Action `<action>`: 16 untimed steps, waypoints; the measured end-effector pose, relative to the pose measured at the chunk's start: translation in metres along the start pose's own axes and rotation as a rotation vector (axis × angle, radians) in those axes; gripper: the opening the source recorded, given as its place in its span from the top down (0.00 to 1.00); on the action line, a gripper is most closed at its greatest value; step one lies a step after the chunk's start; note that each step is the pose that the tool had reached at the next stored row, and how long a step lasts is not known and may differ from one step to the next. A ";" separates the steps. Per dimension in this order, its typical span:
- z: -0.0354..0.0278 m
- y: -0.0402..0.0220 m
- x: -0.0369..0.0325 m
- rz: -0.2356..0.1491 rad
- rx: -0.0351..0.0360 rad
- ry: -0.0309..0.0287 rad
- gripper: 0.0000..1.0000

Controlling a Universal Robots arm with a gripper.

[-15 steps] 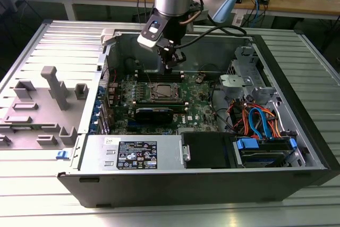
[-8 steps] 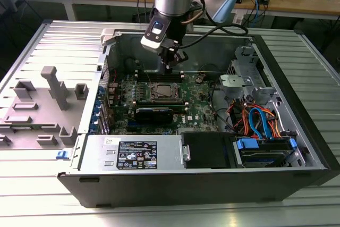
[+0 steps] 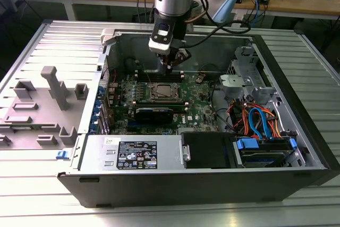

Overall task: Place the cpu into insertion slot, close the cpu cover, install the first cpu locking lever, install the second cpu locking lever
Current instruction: 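Install the first cpu locking lever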

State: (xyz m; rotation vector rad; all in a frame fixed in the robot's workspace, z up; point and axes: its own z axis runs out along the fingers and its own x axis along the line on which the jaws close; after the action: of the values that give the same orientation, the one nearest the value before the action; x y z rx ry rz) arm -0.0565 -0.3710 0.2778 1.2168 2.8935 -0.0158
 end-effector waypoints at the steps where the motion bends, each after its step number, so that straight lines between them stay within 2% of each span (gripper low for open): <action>1: 0.0000 0.0000 0.0000 -0.019 -0.0001 -0.0002 0.89; 8: 0.0000 0.0000 0.0000 -0.187 -0.0010 -0.0016 0.89; 13: 0.0001 0.0000 0.0000 -0.285 -0.0018 -0.0024 0.89; 16: 0.0002 0.0000 0.0000 -0.386 -0.0024 -0.0032 0.89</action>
State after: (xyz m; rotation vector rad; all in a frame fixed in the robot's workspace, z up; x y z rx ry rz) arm -0.0565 -0.3710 0.2777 0.6385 3.0714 -0.0147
